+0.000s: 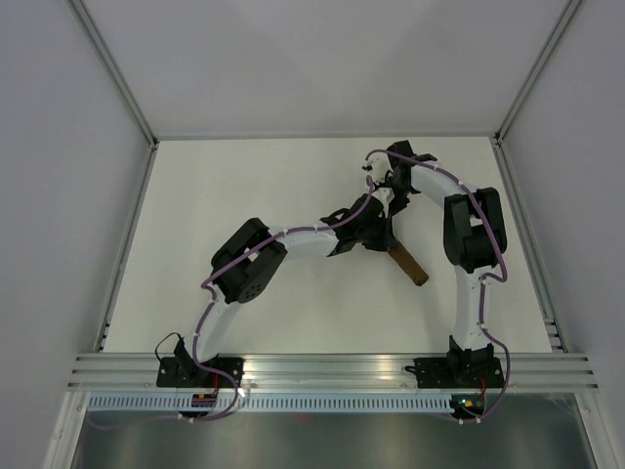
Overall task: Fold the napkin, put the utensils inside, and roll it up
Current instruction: Roll the napkin with the utensil
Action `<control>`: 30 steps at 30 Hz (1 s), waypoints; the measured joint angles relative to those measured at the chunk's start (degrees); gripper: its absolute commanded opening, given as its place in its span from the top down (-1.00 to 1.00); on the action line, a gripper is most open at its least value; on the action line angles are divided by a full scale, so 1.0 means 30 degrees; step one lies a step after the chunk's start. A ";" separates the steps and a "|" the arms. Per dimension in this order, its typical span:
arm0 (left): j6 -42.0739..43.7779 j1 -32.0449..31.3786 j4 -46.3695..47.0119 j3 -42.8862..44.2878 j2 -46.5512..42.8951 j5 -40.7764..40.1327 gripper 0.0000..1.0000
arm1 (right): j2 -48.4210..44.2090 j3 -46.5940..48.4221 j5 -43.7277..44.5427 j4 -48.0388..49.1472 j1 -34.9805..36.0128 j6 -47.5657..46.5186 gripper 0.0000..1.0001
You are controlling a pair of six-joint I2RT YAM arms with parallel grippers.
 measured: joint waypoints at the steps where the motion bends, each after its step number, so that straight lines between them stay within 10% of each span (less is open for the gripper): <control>1: -0.0073 0.0029 0.0189 -0.0131 0.0000 0.0138 0.58 | -0.0117 -0.0219 0.0029 0.0306 0.0022 0.0168 0.30; 30: -0.0350 0.0823 -0.1683 -0.1355 -0.0787 0.2149 0.34 | -0.2557 -0.4233 -0.1151 0.2280 -0.0699 0.1610 0.28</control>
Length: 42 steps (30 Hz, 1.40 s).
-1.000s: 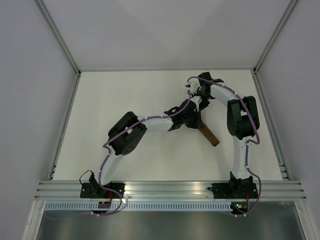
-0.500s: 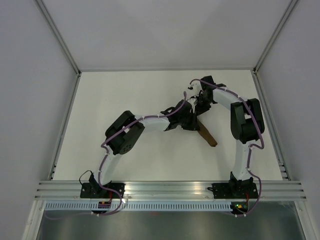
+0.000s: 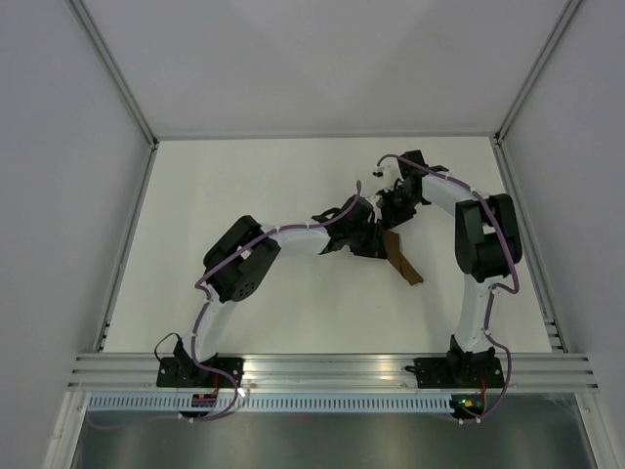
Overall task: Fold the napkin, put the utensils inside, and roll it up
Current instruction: Roll the napkin with the utensil
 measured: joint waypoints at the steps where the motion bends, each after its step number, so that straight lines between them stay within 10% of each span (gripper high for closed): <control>1: 0.0000 0.0000 -0.0146 0.0000 -0.0051 0.0000 0.33 | 0.0000 0.0000 -0.0007 -0.0015 -0.0051 0.0000 0.28; 42: 0.0080 0.0335 -0.5887 0.5333 0.1603 -0.1355 0.25 | -0.0860 -0.1537 0.0124 0.1224 -0.0780 -0.0095 0.31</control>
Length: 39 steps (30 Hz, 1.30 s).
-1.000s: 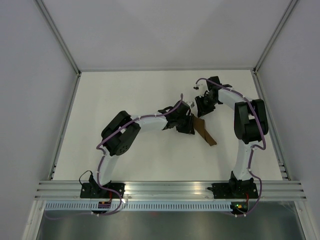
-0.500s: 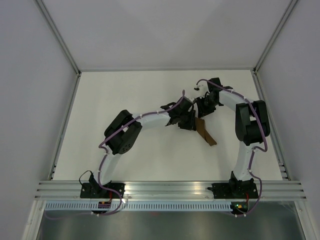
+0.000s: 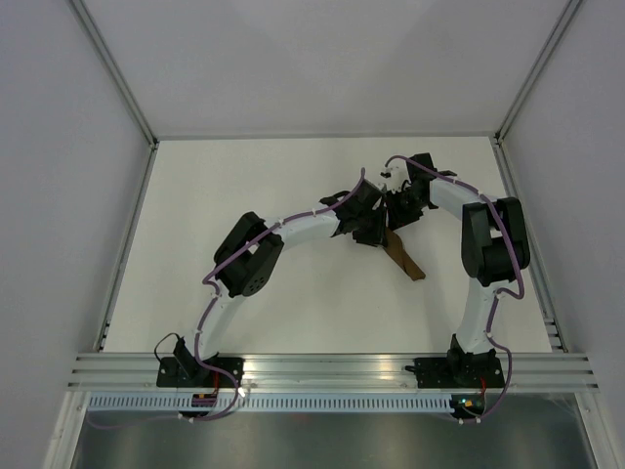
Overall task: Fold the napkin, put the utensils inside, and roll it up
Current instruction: Roll the napkin with the utensil
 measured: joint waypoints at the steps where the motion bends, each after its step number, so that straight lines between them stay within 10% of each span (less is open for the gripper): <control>1: 0.0000 0.0029 -0.0066 0.0131 0.0073 0.0000 0.25 | -0.0058 -0.0087 0.0007 0.0058 -0.0007 -0.0015 0.31; 39: 0.0015 0.1989 -0.2295 0.4007 0.2193 0.2208 0.24 | -0.0379 -0.0663 -0.1639 -0.0809 -0.1297 0.0583 0.29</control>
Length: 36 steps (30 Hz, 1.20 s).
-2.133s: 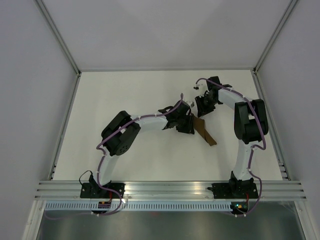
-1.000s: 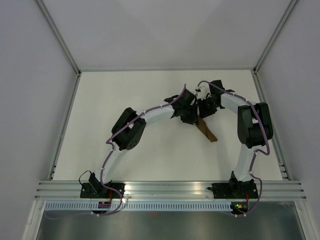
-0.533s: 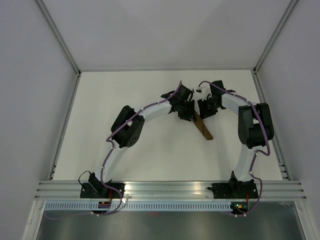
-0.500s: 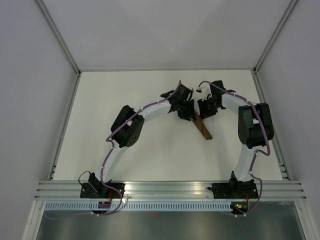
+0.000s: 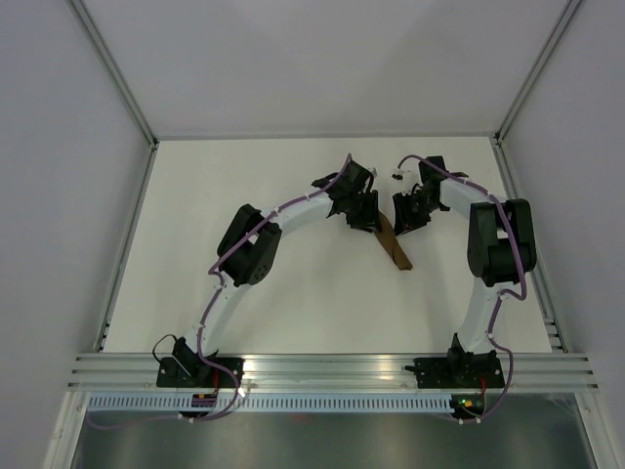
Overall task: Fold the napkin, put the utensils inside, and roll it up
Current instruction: Roll the napkin with the utensil
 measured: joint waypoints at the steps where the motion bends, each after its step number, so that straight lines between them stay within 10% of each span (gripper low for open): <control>1: 0.0000 0.0015 -0.0036 0.0000 0.0007 0.0022 0.24 | 0.0000 0.0015 -0.0007 -0.0022 -0.0036 0.0007 0.29; 21: 0.0568 0.0058 0.1071 -0.2193 -0.3701 0.0066 0.12 | 0.0641 0.1523 0.0474 -0.0648 -0.1188 0.0044 0.22; 36: 0.2965 0.1107 0.2397 -1.3690 -1.8345 -0.3177 -0.01 | -1.0032 0.0087 -0.1821 -0.2004 -0.4524 -0.1049 0.10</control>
